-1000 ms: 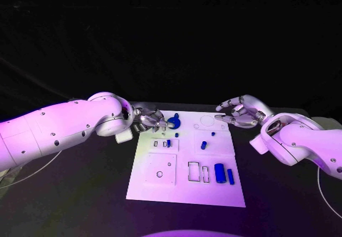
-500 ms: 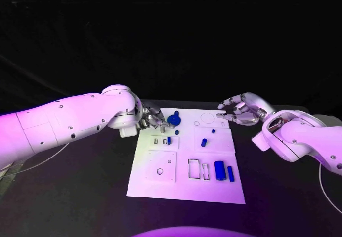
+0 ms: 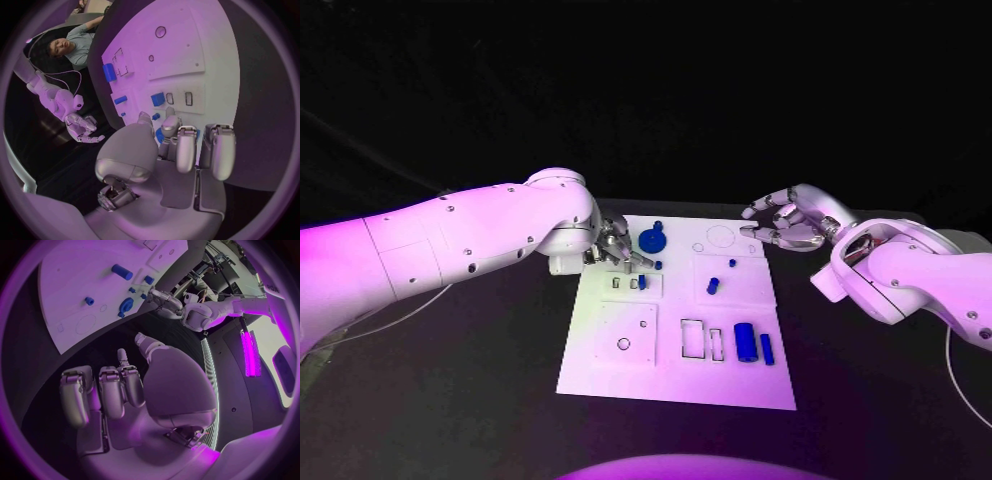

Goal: Assemble the parts on the task board

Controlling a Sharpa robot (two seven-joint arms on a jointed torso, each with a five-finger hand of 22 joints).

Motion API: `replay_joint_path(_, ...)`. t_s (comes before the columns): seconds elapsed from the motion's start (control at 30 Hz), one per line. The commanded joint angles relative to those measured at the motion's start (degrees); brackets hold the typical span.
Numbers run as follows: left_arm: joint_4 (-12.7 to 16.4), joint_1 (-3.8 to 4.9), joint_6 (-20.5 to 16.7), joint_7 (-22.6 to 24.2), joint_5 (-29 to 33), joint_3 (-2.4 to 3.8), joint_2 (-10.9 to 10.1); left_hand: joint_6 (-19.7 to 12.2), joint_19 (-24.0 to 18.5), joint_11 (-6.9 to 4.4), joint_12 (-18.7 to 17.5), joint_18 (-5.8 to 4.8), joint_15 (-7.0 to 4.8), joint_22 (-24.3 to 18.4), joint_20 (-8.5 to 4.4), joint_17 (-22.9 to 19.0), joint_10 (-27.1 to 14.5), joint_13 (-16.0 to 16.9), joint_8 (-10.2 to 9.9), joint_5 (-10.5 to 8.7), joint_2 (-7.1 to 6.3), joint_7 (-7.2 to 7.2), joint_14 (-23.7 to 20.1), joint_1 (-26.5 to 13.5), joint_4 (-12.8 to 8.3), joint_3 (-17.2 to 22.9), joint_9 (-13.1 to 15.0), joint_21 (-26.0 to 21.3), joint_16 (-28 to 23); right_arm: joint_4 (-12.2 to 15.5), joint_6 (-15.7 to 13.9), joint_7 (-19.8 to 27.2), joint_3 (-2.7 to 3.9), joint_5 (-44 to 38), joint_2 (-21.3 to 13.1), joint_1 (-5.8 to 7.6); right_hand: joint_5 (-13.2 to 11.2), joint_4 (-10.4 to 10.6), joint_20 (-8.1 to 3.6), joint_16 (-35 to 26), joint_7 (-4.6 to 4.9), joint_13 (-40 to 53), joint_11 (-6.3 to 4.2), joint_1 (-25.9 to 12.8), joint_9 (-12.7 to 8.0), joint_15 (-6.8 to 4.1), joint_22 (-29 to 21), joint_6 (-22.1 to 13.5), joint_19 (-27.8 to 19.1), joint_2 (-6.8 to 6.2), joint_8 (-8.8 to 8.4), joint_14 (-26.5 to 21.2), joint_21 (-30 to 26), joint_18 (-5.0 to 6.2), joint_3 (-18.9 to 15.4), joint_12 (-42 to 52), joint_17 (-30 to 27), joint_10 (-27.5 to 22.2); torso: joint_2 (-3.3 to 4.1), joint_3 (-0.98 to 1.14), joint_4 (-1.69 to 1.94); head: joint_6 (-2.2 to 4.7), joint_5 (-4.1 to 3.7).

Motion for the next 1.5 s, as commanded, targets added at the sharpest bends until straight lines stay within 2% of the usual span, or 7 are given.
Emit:
replay_joint_path(0.03,-0.76,0.09,2.72,-2.34,0.74,-0.13,0.88,-0.36,4.53,-0.03,-0.31,0.08,0.41,10.81,0.21,15.07,-0.51,-0.24,-0.29,-0.01,0.29,0.04,5.96,0.45,0.03,-0.38,-0.07,-0.39,0.2,-0.09,-0.41,0.78,-0.03,-0.55,0.2,-0.02,0.32,0.13,0.05,0.19,0.18,8.84,-0.16,0.63,-0.08,0.18,15.08,0.02,5.99,-0.04,0.08,5.98,0.25,-0.82,-0.27,-0.84,15.08,-0.77,0.08,-0.08,-0.06,-0.1,0.05)
replay_joint_path(0.17,-1.48,0.08,2.9,-2.32,1.13,-0.27,1.57,-0.43,4.52,0.0,-0.38,0.09,0.44,10.78,0.24,15.07,-0.62,-0.36,-0.39,-0.02,0.3,0.08,5.96,0.48,0.02,-0.44,-0.09,-0.4,0.2,-0.2,-1.16,1.75,-0.08,0.27,0.39,-0.04,0.53,0.29,0.07,-0.64,0.29,5.51,-0.09,1.21,-0.19,0.22,15.08,-0.47,5.99,-0.06,-0.07,5.49,0.25,-0.82,-0.27,-4.28,13.73,-4.67,0.08,-0.08,-0.1,-0.18,0.08)
replay_joint_path(0.3,-1.88,0.07,2.94,-2.09,1.29,-0.33,1.96,-0.48,4.53,0.04,-0.62,0.08,0.47,10.81,0.27,15.07,-0.97,-0.8,-0.47,-0.02,0.33,0.12,5.96,0.51,0.01,-0.5,-0.1,-0.39,0.2,-0.31,-2.05,2.79,-0.13,1.96,0.56,-0.05,1.18,1.06,-0.26,-11.21,0.2,-9.65,-0.2,2.65,0.1,-0.06,4.56,-1.45,-1.93,-0.45,0.52,-0.83,-15.81,3.12,0.24,-20.04,0.17,-20.3,0.13,-0.07,-0.05,-0.15,-0.07)
replay_joint_path(0.37,-2.05,0.06,2.99,-1.95,1.33,-0.34,2.16,-0.53,4.53,0.08,-0.76,0.08,0.51,10.82,0.31,15.07,-1.18,-1.02,-0.56,-0.01,0.36,0.16,5.96,0.57,-0.01,-0.55,-0.1,-0.39,0.2,-0.36,-2.34,3.03,-0.15,2.54,0.61,-0.05,1.84,1.21,-0.28,-13.54,0.31,-12.49,-0.22,3.0,0.18,-0.07,2.22,-2.01,-3.3,-0.44,0.62,-2.13,-19.29,3.76,0.56,-22.71,-2.41,-22.49,0.2,-0.13,-0.14,-0.19,-0.14)
replay_joint_path(0.57,-2.59,0.03,3.43,-1.56,1.46,-0.39,2.8,-0.59,4.48,0.16,-0.89,0.1,0.6,10.7,0.39,15.07,-1.37,-1.18,-0.72,0.0,0.46,0.24,5.96,0.8,-0.08,-0.59,-0.11,-0.44,0.2,-0.4,-2.79,3.35,-0.18,3.25,0.79,-0.07,2.12,1.41,-0.37,-13.8,0.26,-13.37,-0.26,3.26,0.37,-0.16,1.66,-2.33,-2.95,-0.54,0.97,-1.93,-19.96,3.75,0.71,-22.83,-2.61,-22.19,0.31,0.0,-0.43,-0.47,0.1)
replay_joint_path(0.87,-2.8,0.0,4.32,-1.14,1.88,-0.45,3.11,-0.38,4.5,0.36,-1.03,0.09,0.83,10.78,0.7,15.07,-1.55,-1.15,-1.29,0.03,1.23,0.42,5.96,3.11,-0.37,0.24,0.03,-0.42,0.2,-0.65,-3.06,3.47,-0.21,3.46,1.1,-0.21,2.22,1.46,-0.4,-13.89,0.24,-13.56,-0.28,3.33,0.42,-0.19,1.52,-2.36,-2.86,-0.53,1.07,-1.92,-20.13,3.76,0.76,-22.83,-2.72,-22.15,0.19,0.02,-0.16,-0.88,-0.08)
replay_joint_path(1.5,-3.04,-0.05,6.1,-0.98,2.51,-0.57,3.64,0.03,4.48,0.35,-1.06,0.1,0.85,10.77,0.76,15.07,-1.58,-1.03,-1.69,0.05,1.28,0.39,5.96,5.1,-0.51,1.49,0.19,-0.44,0.2,-0.86,-3.35,3.37,-0.23,3.49,1.3,-0.25,2.39,1.51,-0.43,-13.98,0.22,-13.85,-0.31,3.38,0.49,-0.22,1.34,-2.31,-2.81,-0.54,1.22,-1.9,-20.36,3.78,0.81,-22.93,-2.82,-22.23,0.15,-0.04,-0.23,-1.11,-0.03)
